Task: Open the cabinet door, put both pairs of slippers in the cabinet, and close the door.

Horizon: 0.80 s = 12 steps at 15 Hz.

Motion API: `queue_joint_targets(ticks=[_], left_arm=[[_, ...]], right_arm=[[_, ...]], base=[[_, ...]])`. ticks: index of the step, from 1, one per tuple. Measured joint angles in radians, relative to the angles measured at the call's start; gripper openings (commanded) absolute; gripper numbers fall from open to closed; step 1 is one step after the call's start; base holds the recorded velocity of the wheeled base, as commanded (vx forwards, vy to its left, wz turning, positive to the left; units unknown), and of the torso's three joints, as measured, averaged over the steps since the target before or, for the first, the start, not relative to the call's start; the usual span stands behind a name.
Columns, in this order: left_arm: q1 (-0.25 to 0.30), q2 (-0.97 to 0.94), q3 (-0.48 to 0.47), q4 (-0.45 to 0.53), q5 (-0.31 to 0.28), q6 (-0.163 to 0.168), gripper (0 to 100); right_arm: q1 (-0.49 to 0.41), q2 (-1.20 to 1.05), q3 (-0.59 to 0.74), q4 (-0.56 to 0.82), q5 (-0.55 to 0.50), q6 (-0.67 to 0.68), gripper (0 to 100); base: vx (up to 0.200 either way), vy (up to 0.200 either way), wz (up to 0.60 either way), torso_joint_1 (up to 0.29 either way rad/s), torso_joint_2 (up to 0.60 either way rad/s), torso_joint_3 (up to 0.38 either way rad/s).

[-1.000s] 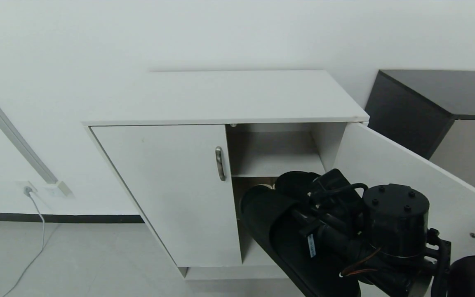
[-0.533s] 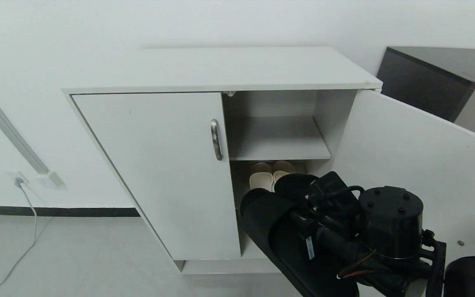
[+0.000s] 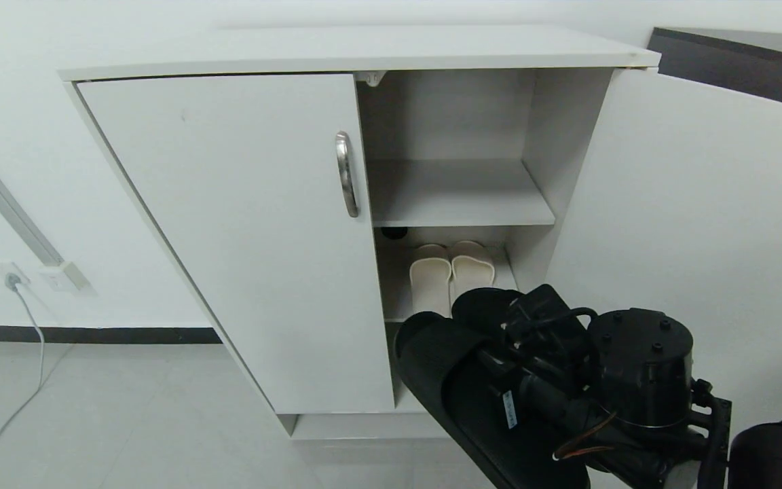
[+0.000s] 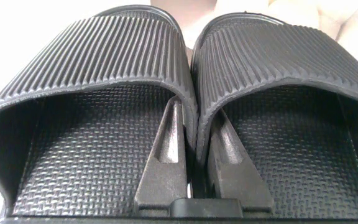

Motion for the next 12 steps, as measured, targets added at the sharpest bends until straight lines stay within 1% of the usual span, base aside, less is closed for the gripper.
queue_joint_targets(ticks=[2, 4, 8, 9, 10, 12], left_arm=[[0.000, 0.000, 0.000, -0.001, 0.000, 0.000, 0], [0.000, 0.000, 0.000, -0.001, 0.000, 0.001, 0], [0.000, 0.000, 0.000, -0.001, 0.000, 0.000, 0], [0.000, 0.000, 0.000, -0.001, 0.000, 0.001, 0], [0.000, 0.000, 0.000, -0.001, 0.000, 0.003, 0], [0.000, 0.000, 0.000, -0.001, 0.000, 0.004, 0]], right_arm=[[0.000, 0.001, 0.001, 0.000, 0.002, 0.001, 0], [-0.002, 0.006, 0.001, -0.004, 0.003, 0.003, 0], [0.000, 0.022, 0.000, -0.074, -0.011, -0.009, 0], [0.008, 0.030, -0.025, -0.076, -0.042, -0.008, 0], [0.019, 0.040, -0.065, -0.053, -0.104, -0.003, 0], [0.045, 0.071, -0.197, 0.057, -0.297, 0.041, 0]], base=[[0.000, 0.000, 0.00, 0.002, 0.12, 0.122], [0.000, 0.000, 0.00, 0.000, 0.00, 0.000], [0.000, 0.000, 0.00, -0.001, 0.02, 0.005], [0.000, 0.000, 0.00, 0.000, 0.00, 0.000], [0.000, 0.000, 0.00, 0.000, 0.00, 0.000], [0.000, 0.000, 0.00, 0.000, 0.00, 0.000]])
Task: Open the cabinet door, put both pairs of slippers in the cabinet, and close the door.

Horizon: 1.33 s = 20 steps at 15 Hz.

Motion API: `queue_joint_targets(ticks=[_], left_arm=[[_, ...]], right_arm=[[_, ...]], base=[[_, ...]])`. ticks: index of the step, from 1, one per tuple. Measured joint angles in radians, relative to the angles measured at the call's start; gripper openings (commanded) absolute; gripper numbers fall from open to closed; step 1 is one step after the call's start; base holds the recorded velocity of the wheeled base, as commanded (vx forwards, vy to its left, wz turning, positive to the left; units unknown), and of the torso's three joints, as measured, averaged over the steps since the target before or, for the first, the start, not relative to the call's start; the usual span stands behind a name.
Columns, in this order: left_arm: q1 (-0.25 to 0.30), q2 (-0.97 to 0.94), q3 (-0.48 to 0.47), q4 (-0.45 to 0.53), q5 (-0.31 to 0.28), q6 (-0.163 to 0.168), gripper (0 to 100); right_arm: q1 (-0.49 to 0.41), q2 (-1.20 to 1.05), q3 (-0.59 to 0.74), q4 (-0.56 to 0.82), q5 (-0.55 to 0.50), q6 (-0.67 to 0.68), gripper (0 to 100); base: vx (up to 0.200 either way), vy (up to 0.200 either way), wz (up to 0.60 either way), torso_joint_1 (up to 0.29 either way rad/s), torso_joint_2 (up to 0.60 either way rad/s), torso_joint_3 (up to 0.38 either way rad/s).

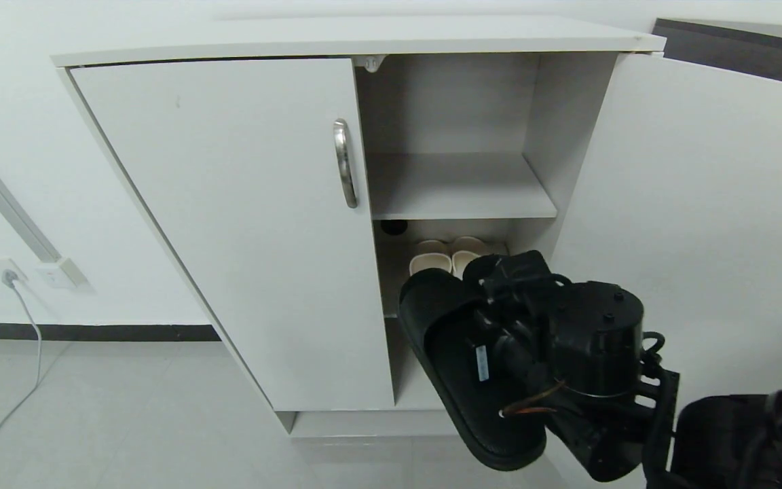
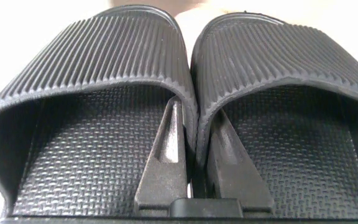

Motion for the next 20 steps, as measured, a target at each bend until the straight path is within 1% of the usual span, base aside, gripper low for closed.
queue_joint_targets(ticks=[2, 4, 6, 9, 14, 20], left_arm=[[0.000, 0.000, 0.000, 0.000, 0.000, 0.000, 0], [0.000, 0.000, 0.000, 0.000, 0.000, 0.002, 0], [0.000, 0.000, 0.000, 0.000, 0.000, 0.002, 0], [0.000, 0.000, 0.000, 0.000, 0.000, 0.002, 0], [0.000, 0.000, 0.000, 0.000, 0.000, 0.001, 0], [0.000, 0.000, 0.000, 0.000, 0.000, 0.002, 0]], right_arm=[[0.030, 0.031, -0.157, 0.213, -0.119, 0.083, 0], [0.064, 0.052, -0.301, 0.383, -0.186, 0.161, 0], [0.084, 0.062, -0.410, 0.478, -0.252, 0.195, 0], [0.096, 0.053, -0.504, 0.593, -0.280, 0.206, 0], [0.039, 0.063, -0.600, 0.604, -0.305, 0.167, 0], [0.021, 0.076, -0.612, 0.597, -0.303, 0.167, 0]], base=[[0.000, 0.000, 0.00, 0.000, 0.00, 0.000], [0.000, 0.000, 0.00, 0.000, 0.00, 0.000], [0.000, 0.000, 0.00, 0.000, 0.00, 0.000], [0.000, 0.000, 0.00, 0.000, 0.00, 0.000], [0.000, 0.000, 0.00, 0.000, 0.00, 0.000], [0.000, 0.000, 0.00, 0.000, 0.00, 0.000]])
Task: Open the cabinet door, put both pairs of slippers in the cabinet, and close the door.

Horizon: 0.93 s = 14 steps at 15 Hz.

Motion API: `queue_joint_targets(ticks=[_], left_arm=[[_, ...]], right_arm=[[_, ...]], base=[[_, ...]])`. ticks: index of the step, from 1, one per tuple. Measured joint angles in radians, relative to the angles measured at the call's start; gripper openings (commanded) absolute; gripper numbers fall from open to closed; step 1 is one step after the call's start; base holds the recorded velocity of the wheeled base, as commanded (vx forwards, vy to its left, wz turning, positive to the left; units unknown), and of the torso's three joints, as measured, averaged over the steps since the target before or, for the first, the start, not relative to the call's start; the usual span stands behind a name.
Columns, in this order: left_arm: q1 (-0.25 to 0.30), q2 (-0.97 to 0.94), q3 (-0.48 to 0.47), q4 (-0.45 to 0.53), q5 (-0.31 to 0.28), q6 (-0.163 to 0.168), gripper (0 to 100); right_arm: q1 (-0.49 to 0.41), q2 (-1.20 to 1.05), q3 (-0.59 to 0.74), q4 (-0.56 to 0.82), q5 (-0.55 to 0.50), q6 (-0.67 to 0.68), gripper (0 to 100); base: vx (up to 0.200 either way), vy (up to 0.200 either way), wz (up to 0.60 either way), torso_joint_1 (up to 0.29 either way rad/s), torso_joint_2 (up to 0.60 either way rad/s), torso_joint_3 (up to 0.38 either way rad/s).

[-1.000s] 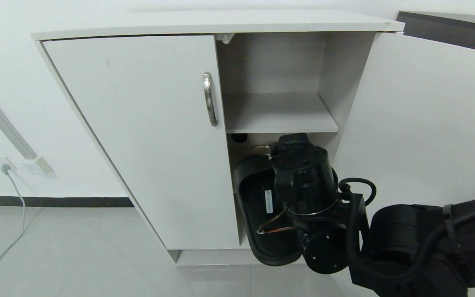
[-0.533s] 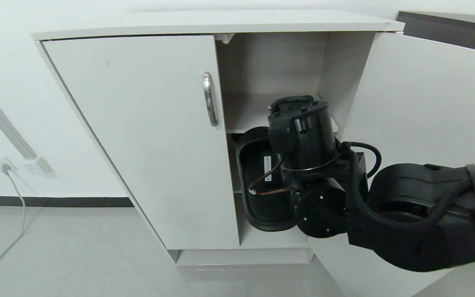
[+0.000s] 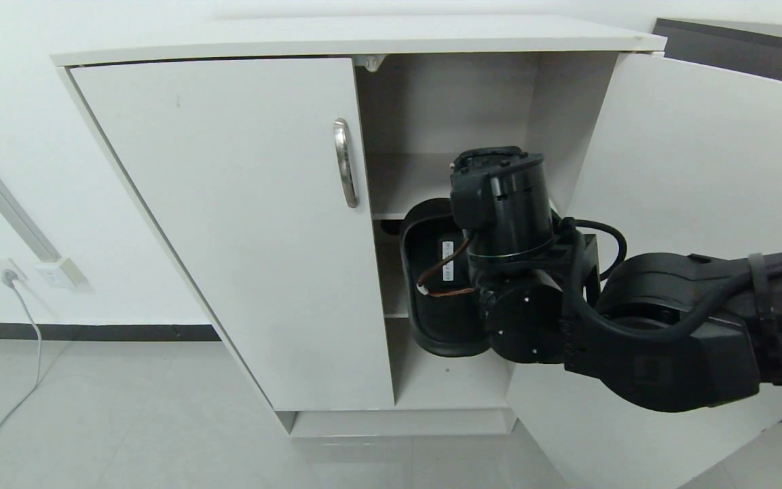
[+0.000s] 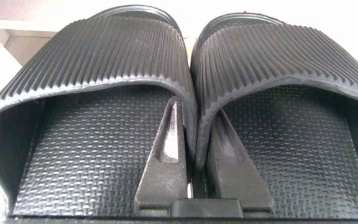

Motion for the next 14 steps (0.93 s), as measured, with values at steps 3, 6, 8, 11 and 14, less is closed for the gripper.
queue_joint_targets(ticks=[3, 6, 8, 11, 14], left_arm=[[0.000, 0.000, 0.000, 0.000, 0.000, 0.000, 0], [0.000, 0.000, 0.000, 0.001, 0.000, 0.000, 0], [0.000, 0.000, 0.000, 0.001, 0.000, 0.000, 0], [0.000, 0.000, 0.000, 0.000, 0.000, 0.001, 0], [0.000, 0.000, 0.000, 0.001, 0.000, 0.000, 0]], right_arm=[[0.000, 0.001, 0.000, -0.006, 0.000, 0.001, 0], [-0.004, 0.004, -0.002, -0.016, 0.001, -0.003, 0], [0.000, 0.008, -0.004, -0.017, 0.001, -0.003, 0], [-0.011, 0.021, -0.032, -0.017, 0.001, -0.003, 0], [-0.029, 0.043, -0.060, -0.015, 0.003, -0.011, 0]], base=[[0.200, 0.000, 0.00, 0.001, 0.00, 0.007], [0.200, 0.000, 0.00, 0.002, 0.00, 0.002], [0.200, 0.000, 0.00, 0.005, 0.00, 0.002], [0.133, 0.000, 0.00, 0.003, 0.00, 0.002], [0.000, 0.000, 0.00, 0.000, 0.00, 0.000]])
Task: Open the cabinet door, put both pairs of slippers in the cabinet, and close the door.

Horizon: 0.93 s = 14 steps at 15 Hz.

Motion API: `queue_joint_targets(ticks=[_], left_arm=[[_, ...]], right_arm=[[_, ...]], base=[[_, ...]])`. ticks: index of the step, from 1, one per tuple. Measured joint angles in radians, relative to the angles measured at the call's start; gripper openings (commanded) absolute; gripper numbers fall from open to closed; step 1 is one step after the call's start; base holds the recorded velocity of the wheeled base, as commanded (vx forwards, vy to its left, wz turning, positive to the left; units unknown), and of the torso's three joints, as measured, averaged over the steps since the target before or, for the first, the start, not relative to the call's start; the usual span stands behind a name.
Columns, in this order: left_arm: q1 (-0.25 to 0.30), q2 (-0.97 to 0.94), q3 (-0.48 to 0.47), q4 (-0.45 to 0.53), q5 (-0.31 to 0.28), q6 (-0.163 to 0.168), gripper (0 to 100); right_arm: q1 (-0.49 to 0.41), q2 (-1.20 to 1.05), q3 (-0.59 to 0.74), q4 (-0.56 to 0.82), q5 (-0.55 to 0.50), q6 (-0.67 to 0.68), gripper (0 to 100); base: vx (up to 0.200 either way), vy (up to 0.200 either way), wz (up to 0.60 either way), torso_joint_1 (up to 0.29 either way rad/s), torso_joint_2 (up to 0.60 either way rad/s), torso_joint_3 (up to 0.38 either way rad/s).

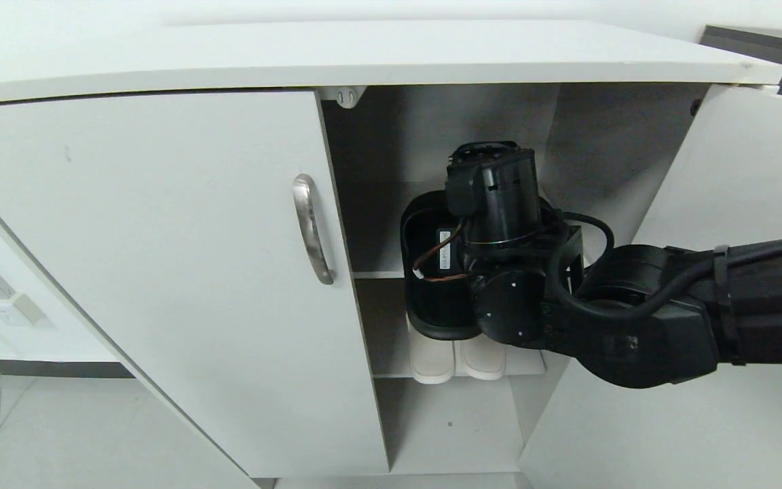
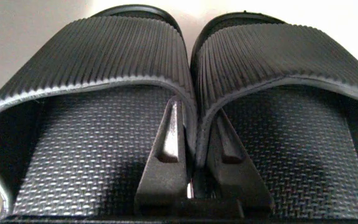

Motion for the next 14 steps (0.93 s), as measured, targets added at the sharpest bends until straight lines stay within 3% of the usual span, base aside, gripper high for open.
queue_joint_targets(ticks=[14], left_arm=[[0.000, 0.000, 0.000, -0.001, 0.001, -0.005, 0]], right_arm=[[-0.089, 0.121, -0.167, 0.008, 0.056, -0.051, 0]], base=[[0.000, 0.000, 0.00, 0.000, 0.00, 0.000]])
